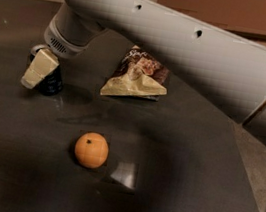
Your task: Move pepsi can near orange
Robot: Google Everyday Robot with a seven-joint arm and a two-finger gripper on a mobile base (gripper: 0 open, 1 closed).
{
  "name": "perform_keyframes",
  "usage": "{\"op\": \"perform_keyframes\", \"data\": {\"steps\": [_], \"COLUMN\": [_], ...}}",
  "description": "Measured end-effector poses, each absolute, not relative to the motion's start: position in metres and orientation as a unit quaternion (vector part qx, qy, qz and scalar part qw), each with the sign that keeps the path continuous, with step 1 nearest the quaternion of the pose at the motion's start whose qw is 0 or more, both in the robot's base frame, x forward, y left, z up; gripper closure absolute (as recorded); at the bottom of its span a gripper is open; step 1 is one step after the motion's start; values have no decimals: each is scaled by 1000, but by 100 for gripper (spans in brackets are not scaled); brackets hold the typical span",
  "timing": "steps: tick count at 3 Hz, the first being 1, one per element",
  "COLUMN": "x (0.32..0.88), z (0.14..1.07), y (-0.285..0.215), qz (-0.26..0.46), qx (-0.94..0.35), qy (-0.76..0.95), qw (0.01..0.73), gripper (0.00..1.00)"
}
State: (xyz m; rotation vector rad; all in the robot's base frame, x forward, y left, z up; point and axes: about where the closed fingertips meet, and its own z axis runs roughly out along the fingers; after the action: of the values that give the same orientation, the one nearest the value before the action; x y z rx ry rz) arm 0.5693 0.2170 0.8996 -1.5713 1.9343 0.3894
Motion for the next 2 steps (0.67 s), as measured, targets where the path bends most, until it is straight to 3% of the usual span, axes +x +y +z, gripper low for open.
{"op": "perform_keyframes", "data": {"steps": [1,2], "x": [570,569], "z": [898,897], "y": [222,225], "qz": [150,152], "qx": [-597,-602], "qy": [729,727], "qw": [299,293], "gripper": [18,43]}}
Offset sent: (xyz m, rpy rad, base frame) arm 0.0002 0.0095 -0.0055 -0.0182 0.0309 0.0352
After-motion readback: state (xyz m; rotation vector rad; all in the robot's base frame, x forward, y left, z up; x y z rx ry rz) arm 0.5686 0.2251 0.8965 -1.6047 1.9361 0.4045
